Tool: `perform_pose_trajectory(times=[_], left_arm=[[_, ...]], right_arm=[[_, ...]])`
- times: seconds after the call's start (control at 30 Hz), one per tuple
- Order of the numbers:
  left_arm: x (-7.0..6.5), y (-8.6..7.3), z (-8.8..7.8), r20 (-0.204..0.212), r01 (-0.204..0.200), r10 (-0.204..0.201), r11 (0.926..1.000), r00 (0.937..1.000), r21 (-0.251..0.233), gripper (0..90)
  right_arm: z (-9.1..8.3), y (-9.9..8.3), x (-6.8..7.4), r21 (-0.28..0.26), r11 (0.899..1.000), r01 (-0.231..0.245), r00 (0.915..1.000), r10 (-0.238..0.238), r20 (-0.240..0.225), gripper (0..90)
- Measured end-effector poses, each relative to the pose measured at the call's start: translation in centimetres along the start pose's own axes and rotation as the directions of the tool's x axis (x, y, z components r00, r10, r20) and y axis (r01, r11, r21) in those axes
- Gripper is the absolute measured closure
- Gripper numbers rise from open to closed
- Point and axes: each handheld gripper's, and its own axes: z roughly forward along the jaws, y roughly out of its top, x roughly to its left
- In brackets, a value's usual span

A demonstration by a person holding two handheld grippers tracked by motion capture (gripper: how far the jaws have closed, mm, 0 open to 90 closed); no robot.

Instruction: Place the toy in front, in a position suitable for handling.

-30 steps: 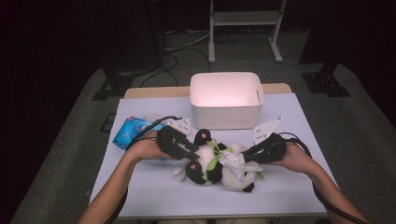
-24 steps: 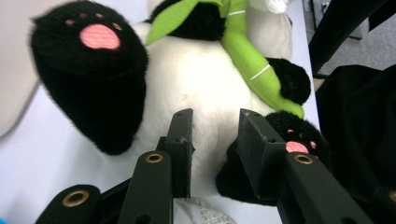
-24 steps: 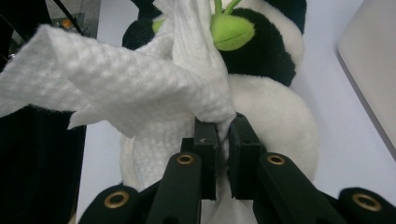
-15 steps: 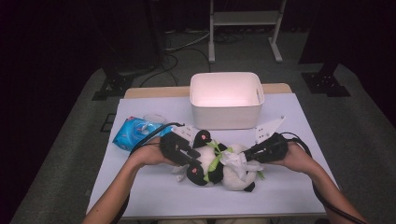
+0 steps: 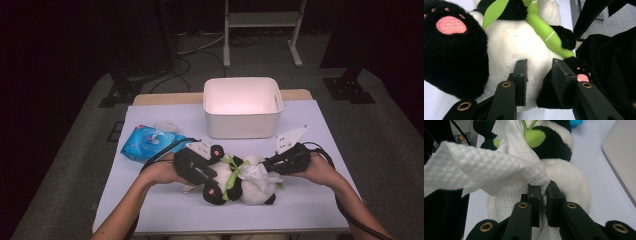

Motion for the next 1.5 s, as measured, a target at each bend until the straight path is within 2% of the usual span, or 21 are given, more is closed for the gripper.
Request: perform_pose_trajectory(times=[0.17,0.37,0.43,0.57,0.63,0.67,0.7,0.73,0.8,0.87,0.9,1.0,1.03,1.2,1.27,1.33,1.43,1.47,1.5], left_arm=[[-0.2,-0.1,-0.1,-0.030,0.000,0.000,0.9999,0.9995,-0.011,64.5],[-0.2,-0.6,-0.2,-0.032,0.001,-0.002,0.9991,0.9995,-0.043,63.9],[-0.2,-0.7,-0.2,-0.034,0.000,-0.001,0.9989,0.9994,-0.047,63.5],[-0.3,-0.7,-0.3,-0.034,-0.005,0.004,0.9990,0.9994,-0.045,62.7],[-0.3,-0.7,-0.4,-0.039,-0.010,0.008,0.9991,0.9992,-0.041,62.4],[-0.3,-0.7,-0.4,-0.040,-0.009,0.007,0.9990,0.9992,-0.043,61.8],[-0.3,-0.7,-0.5,-0.041,-0.008,0.007,0.9990,0.9991,-0.044,61.8],[-0.3,-0.7,-0.5,-0.041,-0.008,0.007,0.9990,0.9991,-0.045,61.8],[-0.1,-0.7,-0.4,-0.034,-0.008,0.006,0.9989,0.9994,-0.047,62.0],[-0.1,-0.7,-0.4,-0.033,-0.008,0.007,0.9989,0.9994,-0.046,62.1],[0.0,-0.7,-0.4,-0.032,-0.008,0.006,0.9989,0.9995,-0.046,62.0],[0.1,-0.6,-0.4,-0.030,-0.005,0.004,0.9991,0.9996,-0.043,62.0],[0.0,-0.6,-0.4,-0.032,-0.006,0.005,0.9991,0.9995,-0.042,62.0],[0.0,-0.7,-0.4,-0.033,-0.010,0.009,0.9990,0.9994,-0.043,62.0],[-0.1,-0.8,-0.4,-0.030,-0.008,0.007,0.9989,0.9995,-0.046,61.9],[-0.1,-0.9,-0.4,-0.027,-0.009,0.008,0.9988,0.9996,-0.048,61.9],[-0.1,-0.9,-0.4,-0.025,-0.010,0.008,0.9988,0.9996,-0.047,61.9],[-0.1,-0.9,-0.3,-0.029,-0.010,0.009,0.9989,0.9995,-0.045,61.9],[-0.1,-0.9,-0.3,-0.029,-0.010,0.009,0.9989,0.9995,-0.045,61.9]], right_arm=[[-0.6,0.5,0.1,0.001,1.000,0.001,1.0000,-0.001,0.005,82.8],[-1.4,1.6,0.1,0.048,0.999,0.004,0.9995,-0.005,0.032,82.9],[-1.8,1.8,0.0,0.077,0.997,0.008,0.9986,-0.012,0.052,82.9],[-2.9,2.2,-0.5,0.137,0.990,-0.015,0.9939,-0.001,0.111,82.9],[-3.1,2.2,-0.6,0.145,0.989,-0.022,0.9928,0.004,0.120,82.9],[-3.5,2.2,-0.9,0.167,0.985,-0.035,0.9890,0.010,0.148,82.9],[-3.5,2.2,-0.9,0.167,0.985,-0.035,0.9890,0.010,0.148,82.9],[-3.6,2.1,-1.1,0.195,0.980,-0.046,0.9842,0.012,0.176,82.9],[-3.4,2.1,-1.2,0.200,0.978,-0.053,0.9832,0.017,0.182,82.8],[-3.2,2.3,-1.2,0.199,0.979,-0.050,0.9841,0.015,0.177,82.8],[-2.6,2.7,-1.0,0.192,0.981,-0.037,0.9884,0.007,0.152,82.7],[-1.8,3.4,-0.7,0.190,0.982,-0.017,0.9917,-0.008,0.128,82.6],[-0.8,4.1,-0.5,0.190,0.982,0.004,0.9946,-0.024,0.101,82.3],[0.9,5.5,0.0,0.202,0.978,0.043,0.9963,-0.057,0.064,80.7],[1.4,6.2,0.0,0.180,0.982,0.054,0.9981,-0.058,0.018,75.2],[1.6,6.4,0.0,0.178,0.982,0.059,0.9982,-0.060,0.001,71.7],[2.1,6.7,0.1,0.183,0.980,0.074,0.9969,-0.069,-0.037,62.9],[2.4,6.9,0.0,0.198,0.978,0.072,0.9960,-0.060,-0.066,58.4],[2.4,6.9,0.0,0.198,0.978,0.072,0.9960,-0.060,-0.066,58.4]])
